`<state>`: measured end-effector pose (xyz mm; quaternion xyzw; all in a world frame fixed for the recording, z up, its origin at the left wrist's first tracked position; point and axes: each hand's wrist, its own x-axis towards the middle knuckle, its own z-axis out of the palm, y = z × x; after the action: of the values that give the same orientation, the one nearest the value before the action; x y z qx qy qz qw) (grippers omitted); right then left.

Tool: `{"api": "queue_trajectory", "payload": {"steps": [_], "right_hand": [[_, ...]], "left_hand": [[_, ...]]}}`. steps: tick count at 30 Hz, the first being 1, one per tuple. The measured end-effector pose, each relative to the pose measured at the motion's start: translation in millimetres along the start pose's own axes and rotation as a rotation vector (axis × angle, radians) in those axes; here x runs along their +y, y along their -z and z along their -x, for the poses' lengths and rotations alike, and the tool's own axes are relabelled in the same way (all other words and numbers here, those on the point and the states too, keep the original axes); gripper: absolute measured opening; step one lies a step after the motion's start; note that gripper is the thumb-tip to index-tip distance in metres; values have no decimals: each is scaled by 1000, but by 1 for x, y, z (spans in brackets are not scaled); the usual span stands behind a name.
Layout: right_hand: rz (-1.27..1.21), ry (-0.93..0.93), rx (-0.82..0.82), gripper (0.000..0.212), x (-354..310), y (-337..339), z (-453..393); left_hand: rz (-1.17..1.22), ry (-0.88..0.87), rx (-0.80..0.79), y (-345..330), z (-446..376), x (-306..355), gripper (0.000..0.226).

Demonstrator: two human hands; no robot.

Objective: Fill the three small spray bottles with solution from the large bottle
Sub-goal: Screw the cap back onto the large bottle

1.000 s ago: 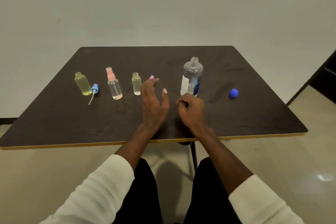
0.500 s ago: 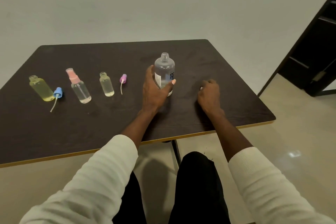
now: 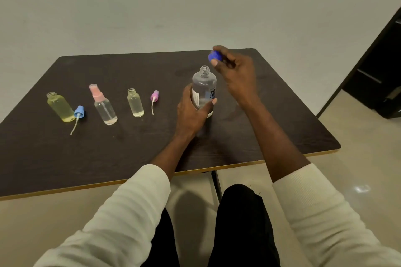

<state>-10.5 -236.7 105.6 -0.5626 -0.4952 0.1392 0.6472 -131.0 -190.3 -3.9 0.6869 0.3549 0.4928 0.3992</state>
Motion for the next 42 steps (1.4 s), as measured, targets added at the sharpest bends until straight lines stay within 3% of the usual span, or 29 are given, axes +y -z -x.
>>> {"api": "queue_trajectory", "payload": {"steps": [5, 11, 32, 38, 42], "right_hand": [[260, 48, -278, 34, -7, -3, -14], [401, 65, -357, 35, -8, -6, -15], [419, 9, -278, 32, -2, -6, -13], [283, -43, -104, 29, 4, -11, -5], [332, -3, -81, 26, 5, -16, -3]], "left_hand": [[4, -4, -12, 0, 0, 1, 71], [15, -17, -12, 1, 0, 1, 69], [18, -24, -7, 1, 0, 0, 66], [11, -19, -9, 1, 0, 1, 68], [17, -20, -14, 2, 1, 1, 66]]}}
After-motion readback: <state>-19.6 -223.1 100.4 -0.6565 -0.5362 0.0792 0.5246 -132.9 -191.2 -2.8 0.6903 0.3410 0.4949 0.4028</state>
